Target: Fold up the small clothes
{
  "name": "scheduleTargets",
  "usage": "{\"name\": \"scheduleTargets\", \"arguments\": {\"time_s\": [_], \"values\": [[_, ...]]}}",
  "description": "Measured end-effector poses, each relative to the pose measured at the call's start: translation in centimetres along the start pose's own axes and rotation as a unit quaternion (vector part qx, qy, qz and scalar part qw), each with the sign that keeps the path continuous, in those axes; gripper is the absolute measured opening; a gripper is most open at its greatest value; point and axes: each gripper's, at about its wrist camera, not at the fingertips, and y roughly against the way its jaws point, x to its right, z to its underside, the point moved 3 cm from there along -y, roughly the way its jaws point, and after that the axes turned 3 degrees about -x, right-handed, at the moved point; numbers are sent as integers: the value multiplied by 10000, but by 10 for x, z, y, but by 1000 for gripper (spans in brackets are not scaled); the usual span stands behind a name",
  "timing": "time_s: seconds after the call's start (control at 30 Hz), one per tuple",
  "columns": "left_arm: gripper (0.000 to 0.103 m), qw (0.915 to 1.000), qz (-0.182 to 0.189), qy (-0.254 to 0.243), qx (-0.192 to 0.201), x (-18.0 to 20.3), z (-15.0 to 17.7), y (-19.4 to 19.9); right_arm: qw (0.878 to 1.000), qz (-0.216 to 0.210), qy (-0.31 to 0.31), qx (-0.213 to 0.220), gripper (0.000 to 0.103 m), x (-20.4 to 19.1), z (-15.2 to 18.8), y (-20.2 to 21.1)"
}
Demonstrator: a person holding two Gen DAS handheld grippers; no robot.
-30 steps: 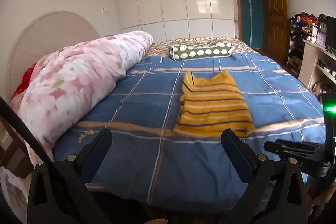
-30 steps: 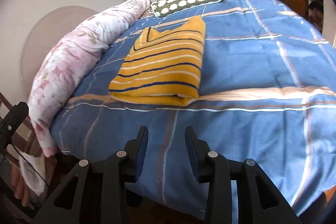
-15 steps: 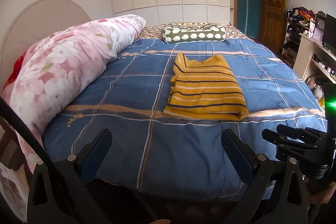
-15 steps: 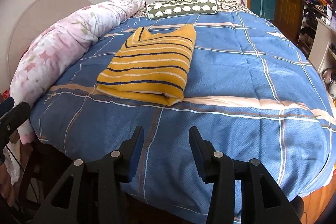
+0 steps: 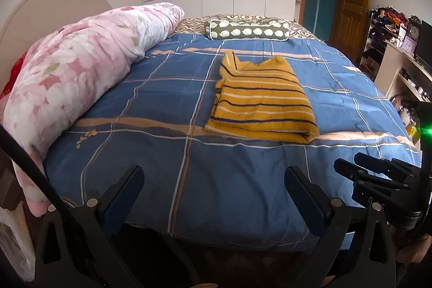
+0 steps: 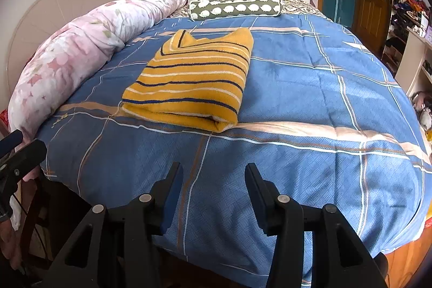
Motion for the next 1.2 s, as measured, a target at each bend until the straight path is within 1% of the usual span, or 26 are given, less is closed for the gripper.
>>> {"name": "scheduleTargets", "arguments": {"time_s": [0.27,0.73,1.2], "values": [[103,9999,28,76,-116,-3,3,-6,10000,6,1,-21,55,2,1,-1],[103,9996,-40,117,-272,-7,11,-17,9999,31,58,-89,56,-1,7,-6],[103,9990,30,167,-405,-8,17,-24,9997,146,193,-96,58,-8,11,-7]]}}
